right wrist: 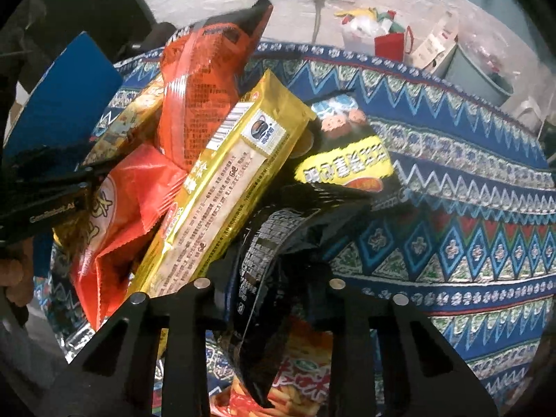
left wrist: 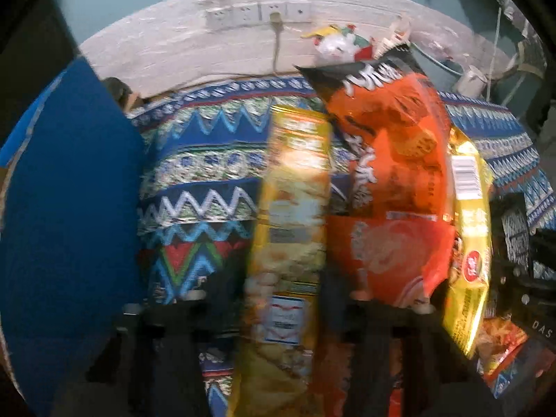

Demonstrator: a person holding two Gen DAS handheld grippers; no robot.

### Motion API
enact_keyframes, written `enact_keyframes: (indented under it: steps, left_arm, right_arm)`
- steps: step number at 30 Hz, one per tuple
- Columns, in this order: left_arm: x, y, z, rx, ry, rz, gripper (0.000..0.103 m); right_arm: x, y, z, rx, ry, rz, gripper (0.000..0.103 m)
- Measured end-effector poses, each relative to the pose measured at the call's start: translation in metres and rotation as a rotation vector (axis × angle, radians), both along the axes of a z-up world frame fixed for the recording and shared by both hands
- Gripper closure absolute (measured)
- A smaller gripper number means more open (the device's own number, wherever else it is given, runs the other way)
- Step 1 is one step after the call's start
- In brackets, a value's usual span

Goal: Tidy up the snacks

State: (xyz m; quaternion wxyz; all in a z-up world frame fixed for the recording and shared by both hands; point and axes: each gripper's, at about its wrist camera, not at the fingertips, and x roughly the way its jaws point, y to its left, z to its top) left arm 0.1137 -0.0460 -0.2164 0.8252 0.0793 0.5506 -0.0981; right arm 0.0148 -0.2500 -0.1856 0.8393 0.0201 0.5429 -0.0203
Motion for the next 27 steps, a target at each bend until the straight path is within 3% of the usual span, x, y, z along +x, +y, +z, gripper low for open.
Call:
enact_keyframes:
  steps: [9,27]
  left_arm:
    - [-0.017,-0.003,0.016,0.05,-0.086,0.002,0.072]
    - [-0.053,0.005,0.087,-0.019,-0.237,0.003,0.072]
  right_arm:
    - [-0.011,0.0,0.023,-0.094,-0.086,-0.01,0.08]
    - [-0.029,0.008,0.087,-0.119,-0.256,-0.043,0.08]
